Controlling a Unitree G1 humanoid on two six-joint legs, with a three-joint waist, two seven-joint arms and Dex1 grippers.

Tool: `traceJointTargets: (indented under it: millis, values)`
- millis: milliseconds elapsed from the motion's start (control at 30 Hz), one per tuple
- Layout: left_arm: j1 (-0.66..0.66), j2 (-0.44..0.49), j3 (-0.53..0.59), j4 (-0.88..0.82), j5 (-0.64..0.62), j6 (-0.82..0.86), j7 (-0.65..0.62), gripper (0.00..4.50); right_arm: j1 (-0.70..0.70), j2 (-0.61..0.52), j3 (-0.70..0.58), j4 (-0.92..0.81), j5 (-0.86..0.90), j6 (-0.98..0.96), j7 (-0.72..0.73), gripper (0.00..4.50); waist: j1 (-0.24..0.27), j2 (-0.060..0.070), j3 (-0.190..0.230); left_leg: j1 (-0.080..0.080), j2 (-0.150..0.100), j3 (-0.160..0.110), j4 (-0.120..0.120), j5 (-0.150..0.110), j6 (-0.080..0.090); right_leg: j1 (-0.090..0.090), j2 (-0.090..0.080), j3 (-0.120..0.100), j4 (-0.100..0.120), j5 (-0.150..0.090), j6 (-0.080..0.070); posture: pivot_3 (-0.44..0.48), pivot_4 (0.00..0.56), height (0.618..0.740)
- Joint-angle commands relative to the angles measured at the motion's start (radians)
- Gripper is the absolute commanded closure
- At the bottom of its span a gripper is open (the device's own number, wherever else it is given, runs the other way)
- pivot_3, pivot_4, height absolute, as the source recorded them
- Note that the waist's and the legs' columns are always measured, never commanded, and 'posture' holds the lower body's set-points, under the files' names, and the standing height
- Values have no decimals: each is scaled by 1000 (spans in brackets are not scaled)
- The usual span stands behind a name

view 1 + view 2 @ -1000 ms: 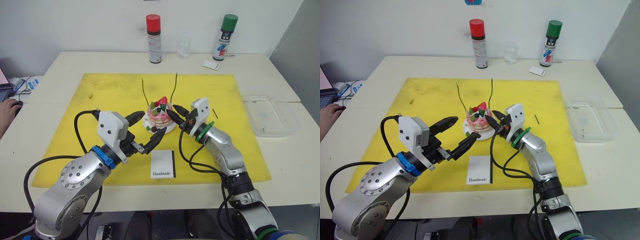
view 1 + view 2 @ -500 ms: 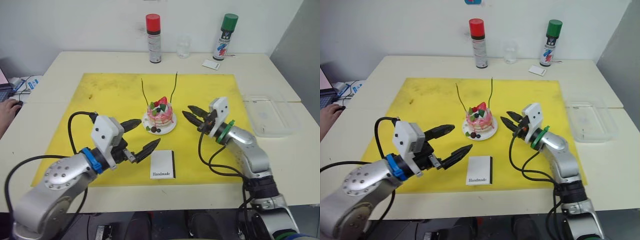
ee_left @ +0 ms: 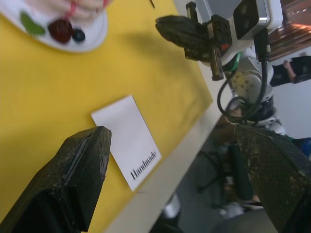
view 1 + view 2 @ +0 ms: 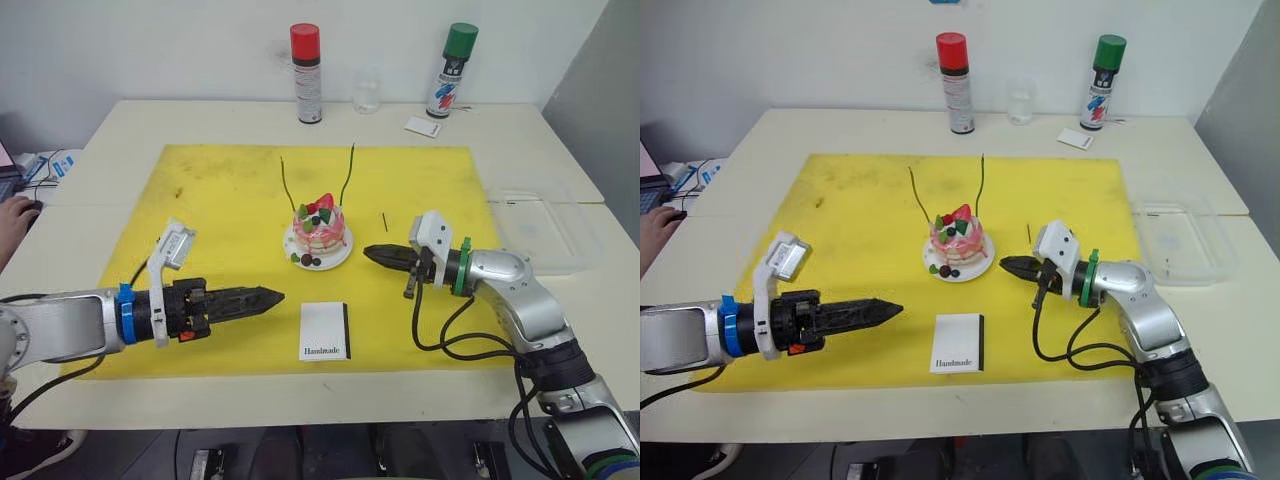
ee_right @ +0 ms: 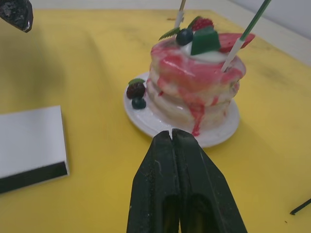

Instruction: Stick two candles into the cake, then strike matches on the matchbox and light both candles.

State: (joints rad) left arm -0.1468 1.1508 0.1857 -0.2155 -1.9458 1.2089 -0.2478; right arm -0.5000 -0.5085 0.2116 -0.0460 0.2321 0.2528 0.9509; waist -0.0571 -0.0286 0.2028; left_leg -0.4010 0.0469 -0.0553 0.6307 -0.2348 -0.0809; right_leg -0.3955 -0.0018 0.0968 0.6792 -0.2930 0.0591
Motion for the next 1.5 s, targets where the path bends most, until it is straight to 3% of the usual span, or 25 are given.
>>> traceJointTargets:
  millis: [33, 400, 600, 767, 967, 1300, 1500]
  values:
    - [-53, 15, -57, 78, -26, 82, -63, 0, 9, -19, 16, -48, -6, -25, 45, 4460, 0, 0, 0, 0, 0, 0, -1, 0, 0, -1, 1, 0, 0, 0, 0, 0, 150, 740]
    - [-239, -107, -221, 409, -26, 251, 2, 0, 69, -69, 76, -89, -34, -18, 124, 4460, 1, 0, 0, 0, 0, 0, -1, 0, 0, -2, 1, 0, 1, 1, -4, 0, 150, 740]
    - [-306, -214, -266, 427, -26, 255, 80, 0, 96, -139, 98, -142, -26, 3, 203, 4460, 4, -1, 0, 0, -1, -1, -1, 0, 0, -1, 0, -1, 1, 2, -4, 0, 150, 740]
    - [-314, -289, -261, 416, -26, 245, 146, 0, 96, -120, 123, -152, -41, 13, 193, 4460, 4, -1, -1, 0, 0, -2, 0, 0, 0, 0, 0, -1, 2, 2, -5, 0, 150, 740]
    - [-303, -290, -271, 416, -26, 258, 179, 0, 96, -113, 141, -170, -46, 34, 197, 4460, 6, -1, -1, 0, -1, -2, 1, 0, -1, 1, 0, -1, 2, 2, -4, 0, 150, 740]
    - [-297, -265, -309, 381, -26, 276, 92, 0, 97, -109, 165, -207, -31, 80, 228, 4460, 6, -1, -1, 0, -1, -2, 1, 0, -1, 1, 0, -1, 1, 2, -4, 0, 150, 740]
    - [-287, -280, -308, 378, -26, 258, 104, 0, 91, -93, 180, -208, -40, 99, 230, 4460, 6, -1, -1, 1, -1, -2, 1, 0, -1, 1, 0, -1, 2, 2, -4, 0, 150, 740]
